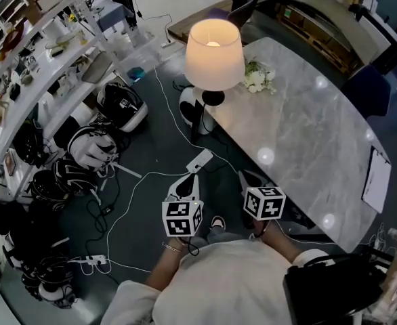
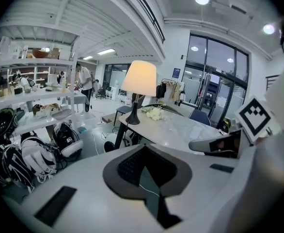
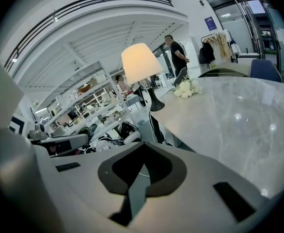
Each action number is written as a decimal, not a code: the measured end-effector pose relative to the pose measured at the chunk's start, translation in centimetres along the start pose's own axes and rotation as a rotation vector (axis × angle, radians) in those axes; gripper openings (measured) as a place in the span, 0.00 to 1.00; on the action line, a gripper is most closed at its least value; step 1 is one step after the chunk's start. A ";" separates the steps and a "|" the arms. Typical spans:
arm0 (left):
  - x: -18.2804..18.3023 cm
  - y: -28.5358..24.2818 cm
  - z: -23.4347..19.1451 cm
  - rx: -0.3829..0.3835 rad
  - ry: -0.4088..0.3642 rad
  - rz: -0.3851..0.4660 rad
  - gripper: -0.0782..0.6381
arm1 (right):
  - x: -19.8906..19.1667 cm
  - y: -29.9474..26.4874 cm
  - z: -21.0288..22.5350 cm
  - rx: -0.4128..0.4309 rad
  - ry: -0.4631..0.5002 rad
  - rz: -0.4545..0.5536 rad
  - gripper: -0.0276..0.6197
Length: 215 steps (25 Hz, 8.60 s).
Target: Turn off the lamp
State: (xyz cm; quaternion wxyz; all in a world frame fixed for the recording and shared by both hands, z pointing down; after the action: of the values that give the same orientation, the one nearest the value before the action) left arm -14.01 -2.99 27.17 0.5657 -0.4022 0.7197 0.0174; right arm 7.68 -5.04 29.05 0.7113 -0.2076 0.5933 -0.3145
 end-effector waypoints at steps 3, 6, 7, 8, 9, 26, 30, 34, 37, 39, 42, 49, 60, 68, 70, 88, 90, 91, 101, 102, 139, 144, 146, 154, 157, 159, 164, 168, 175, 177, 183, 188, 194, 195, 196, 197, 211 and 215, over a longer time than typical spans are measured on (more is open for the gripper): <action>0.1 -0.8 -0.6 -0.005 -0.013 -0.022 0.10 | -0.4 -1.1 -0.1 0.003 -0.022 -0.007 0.04; 0.2 -1.6 -1.1 -0.017 -0.014 -0.047 0.10 | -0.6 -1.7 -0.1 -0.004 -0.035 -0.017 0.04; 0.3 -2.0 -1.3 -0.024 -0.013 -0.055 0.10 | -0.7 -2.0 -0.1 -0.011 -0.037 -0.022 0.04; 0.4 -2.4 -1.5 -0.035 -0.014 -0.062 0.10 | -0.7 -2.2 0.0 -0.019 -0.040 -0.026 0.04; 0.6 -2.9 -1.8 -0.048 -0.018 -0.071 0.10 | -0.7 -2.5 0.0 -0.030 -0.048 -0.029 0.04; 7.4 -11.9 -11.5 -0.442 -0.211 -0.268 0.10 | 4.2 -10.4 -5.7 -0.283 -0.301 0.075 0.04; 7.1 -12.6 -11.9 -0.456 -0.206 -0.295 0.10 | 4.0 -10.7 -6.2 -0.294 -0.296 0.063 0.04; 6.1 -13.2 -11.6 -0.451 -0.183 -0.322 0.10 | 3.4 -10.3 -5.5 -0.303 -0.315 0.062 0.04; 4.9 -13.7 -11.5 -0.435 -0.191 -0.342 0.10 | 2.2 -10.5 -4.6 -0.298 -0.320 0.053 0.04; 3.9 -14.0 -11.6 -0.414 -0.184 -0.348 0.10 | 1.0 -10.8 -4.0 -0.288 -0.319 0.046 0.04; 1.5 -14.7 -11.8 -0.380 -0.161 -0.352 0.10 | -1.6 -11.7 -3.0 -0.261 -0.342 0.034 0.04; -7.9 -17.3 -13.7 -0.327 -0.098 -0.355 0.10 | -9.0 -16.5 -1.2 -0.224 -0.327 0.023 0.04; -23.8 -23.6 -16.6 -0.305 -0.068 -0.363 0.10 | -20.7 -24.7 4.8 -0.210 -0.282 0.078 0.04; -25.3 -27.8 -20.0 -0.282 -0.125 -0.357 0.10 | -22.3 -27.9 5.4 -0.259 -0.294 0.070 0.04; -24.5 -29.2 -20.7 -0.251 -0.146 -0.343 0.10 | -22.2 -28.0 5.4 -0.264 -0.294 0.068 0.04; -17.5 -40.0 -23.3 -0.196 -0.172 -0.259 0.26 | -20.9 -29.3 5.5 -0.315 -0.360 0.083 0.04; -17.2 -40.3 -23.5 -0.190 -0.185 -0.257 0.26 | -20.8 -29.5 5.5 -0.317 -0.365 0.080 0.04; -17.0 -40.4 -23.6 -0.185 -0.193 -0.254 0.26 | -20.8 -29.6 5.4 -0.317 -0.368 0.079 0.04; -16.0 -41.7 -23.7 -0.192 -0.215 -0.282 0.25 | -20.2 -30.1 4.7 -0.307 -0.371 0.070 0.04; -16.0 -41.7 -23.8 -0.186 -0.218 -0.283 0.21 | -20.2 -30.1 4.6 -0.307 -0.374 0.069 0.04; -13.4 -29.0 -15.7 -0.519 -0.157 -0.388 0.14 | -17.9 -31.4 2.2 -0.230 -0.212 0.049 0.26; -13.5 -28.7 -15.7 -0.532 -0.150 -0.391 0.14 | -18.0 -32.2 2.2 -0.226 -0.231 0.049 0.29; -13.5 -28.5 -15.6 -0.541 -0.160 -0.392 0.14 | -18.0 -32.4 2.2 -0.226 -0.232 0.047 0.29; -13.2 -28.2 -15.4 -0.558 -0.170 -0.389 0.14 | -17.8 -33.1 1.6 -0.227 -0.226 0.035 0.31; -13.3 -28.2 -15.2 -0.564 -0.169 -0.394 0.14 | -17.7 -33.1 1.5 -0.246 -0.230 0.034 0.31; -13.4 -28.1 -15.2 -0.568 -0.170 -0.398 0.14 | -17.6 -33.2 1.6 -0.259 -0.234 0.034 0.31; -13.7 -28.1 -15.2 -0.575 -0.161 -0.407 0.14 | -17.8 -33.3 2.1 -0.270 -0.242 0.023 0.29; -13.5 -28.4 -15.2 -0.572 -0.159 -0.407 0.14 | -17.6 -33.4 2.3 -0.270 -0.245 0.014 0.28; -13.6 -28.7 -14.9 -0.585 -0.146 -0.412 0.14 | -17.5 -33.4 2.5 -0.281 -0.271 0.013 0.26; -13.6 -28.7 -14.7 -0.593 -0.150 -0.414 0.14 | -17.5 -33.3 2.7 -0.283 -0.278 0.017 0.26; -13.8 -29.4 -14.3 -0.600 -0.146 -0.419 0.14 | -17.6 -33.4 3.6 -0.286 -0.297 0.024 0.26; -14.0 -29.4 -14.0 -0.604 -0.143 -0.425 0.14 | -17.6 -33.2 4.0 -0.276 -0.303 0.023 0.24; -14.1 -29.4 -14.0 -0.606 -0.151 -0.414 0.14 | -17.6 -33.3 3.3 -0.261 -0.255 0.034 0.18; -14.0 -29.4 -14.1 -0.606 -0.148 -0.415 0.14 | -17.6 -33.3 3.3 -0.261 -0.259 0.033 0.18; -13.9 -29.3 -14.2 -0.606 -0.146 -0.416 0.14 | -17.6 -33.3 3.2 -0.262 -0.262 0.032 0.18; -13.8 -29.2 -14.3 -0.607 -0.145 -0.417 0.14 | -17.5 -33.3 3.2 -0.264 -0.263 0.032 0.18; -14.2 -29.5 -14.6 -0.601 -0.138 -0.419 0.14 | -18.1 -33.6 3.3 -0.247 -0.270 0.029 0.18; -14.4 -29.8 -14.6 -0.599 -0.135 -0.424 0.14 | -18.3 -33.8 3.5 -0.240 -0.273 0.016 0.19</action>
State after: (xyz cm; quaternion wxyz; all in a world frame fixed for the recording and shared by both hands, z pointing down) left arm -7.34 -22.11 57.14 0.4600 -0.6881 0.5444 0.1361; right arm 2.46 -16.77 65.42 0.7578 -0.3273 0.5260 -0.2047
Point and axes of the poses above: the fingertips, and each gripper's own axes: y backward along the fingers, z to its right, x out of its top, the point moved 9 cm from there along y, backward along the fingers, and after that the axes turned 14 degrees about -x, right-handed, at the moved point
